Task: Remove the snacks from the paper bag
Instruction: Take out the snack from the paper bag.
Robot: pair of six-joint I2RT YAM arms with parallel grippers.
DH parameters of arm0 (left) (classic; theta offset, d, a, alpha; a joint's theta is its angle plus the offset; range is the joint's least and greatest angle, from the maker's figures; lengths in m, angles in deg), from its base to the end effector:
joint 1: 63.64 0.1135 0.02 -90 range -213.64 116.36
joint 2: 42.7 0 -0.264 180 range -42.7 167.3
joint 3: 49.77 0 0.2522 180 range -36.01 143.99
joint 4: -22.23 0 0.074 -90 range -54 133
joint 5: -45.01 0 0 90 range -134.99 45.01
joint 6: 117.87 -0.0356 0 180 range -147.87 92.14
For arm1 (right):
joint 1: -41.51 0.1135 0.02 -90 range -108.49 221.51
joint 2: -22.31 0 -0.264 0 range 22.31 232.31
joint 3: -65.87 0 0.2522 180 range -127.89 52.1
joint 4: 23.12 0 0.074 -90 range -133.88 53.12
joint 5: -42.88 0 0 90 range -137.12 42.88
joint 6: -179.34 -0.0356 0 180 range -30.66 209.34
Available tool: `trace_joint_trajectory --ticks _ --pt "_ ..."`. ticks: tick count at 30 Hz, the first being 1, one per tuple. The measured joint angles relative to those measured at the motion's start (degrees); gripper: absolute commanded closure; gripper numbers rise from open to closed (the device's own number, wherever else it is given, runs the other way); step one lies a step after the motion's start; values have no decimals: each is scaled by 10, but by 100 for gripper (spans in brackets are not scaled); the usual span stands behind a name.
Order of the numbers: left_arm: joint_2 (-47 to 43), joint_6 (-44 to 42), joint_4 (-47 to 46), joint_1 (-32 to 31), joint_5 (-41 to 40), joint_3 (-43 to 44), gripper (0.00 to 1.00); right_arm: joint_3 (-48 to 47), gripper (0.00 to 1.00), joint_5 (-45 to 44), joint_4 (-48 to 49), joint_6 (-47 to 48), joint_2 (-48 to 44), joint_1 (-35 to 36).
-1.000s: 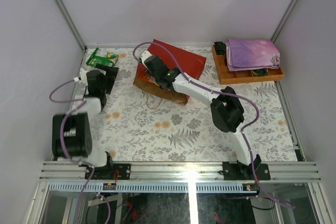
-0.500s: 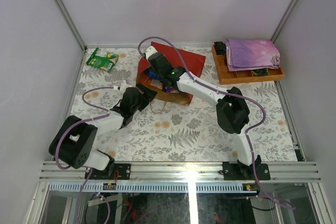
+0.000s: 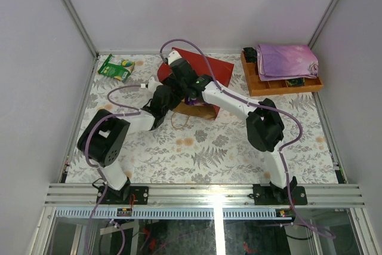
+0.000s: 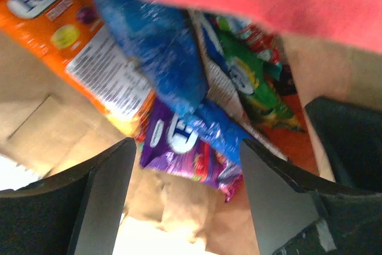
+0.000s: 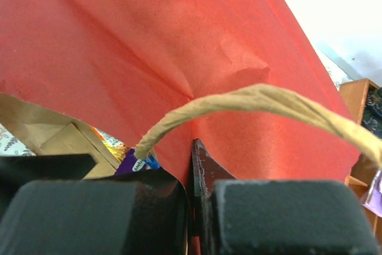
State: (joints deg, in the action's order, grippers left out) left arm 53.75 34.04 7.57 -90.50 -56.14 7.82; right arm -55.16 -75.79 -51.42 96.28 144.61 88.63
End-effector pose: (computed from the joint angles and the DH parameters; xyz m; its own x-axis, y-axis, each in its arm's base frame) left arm 0.3112 -0.1499 0.1729 -0.4244 -0.7553 -0.4994 -0.1880 0.6130 -0.7674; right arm 0.3560 0.3582 0.2791 -0.2900 -0.4681 -0.8348 -0.3969 0.8525 -0.3401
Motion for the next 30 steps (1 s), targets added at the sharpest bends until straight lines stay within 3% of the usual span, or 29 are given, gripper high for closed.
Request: trace_joint_trajectory --ticks 10,11,12,15,16,22,30 --pt "115 13 -12 -1 -21 113 32 -44 100 50 -17 -32 16 -28" --pt "129 13 -11 -1 -19 131 38 -44 100 58 -17 -38 16 -31" --pt "143 13 -10 -1 -17 149 49 -43 100 64 -17 -44 16 -35" --pt "177 15 -9 -1 -9 194 95 -43 100 85 -15 -58 16 -43" --pt "188 13 -6 -1 -8 210 100 -43 100 90 -15 -62 17 -46" --pt "195 -12 26 -3 -2 246 100 -55 100 128 -16 -91 26 -76" --pt "30 -61 29 -31 -29 103 100 -23 100 165 12 -114 21 -83"
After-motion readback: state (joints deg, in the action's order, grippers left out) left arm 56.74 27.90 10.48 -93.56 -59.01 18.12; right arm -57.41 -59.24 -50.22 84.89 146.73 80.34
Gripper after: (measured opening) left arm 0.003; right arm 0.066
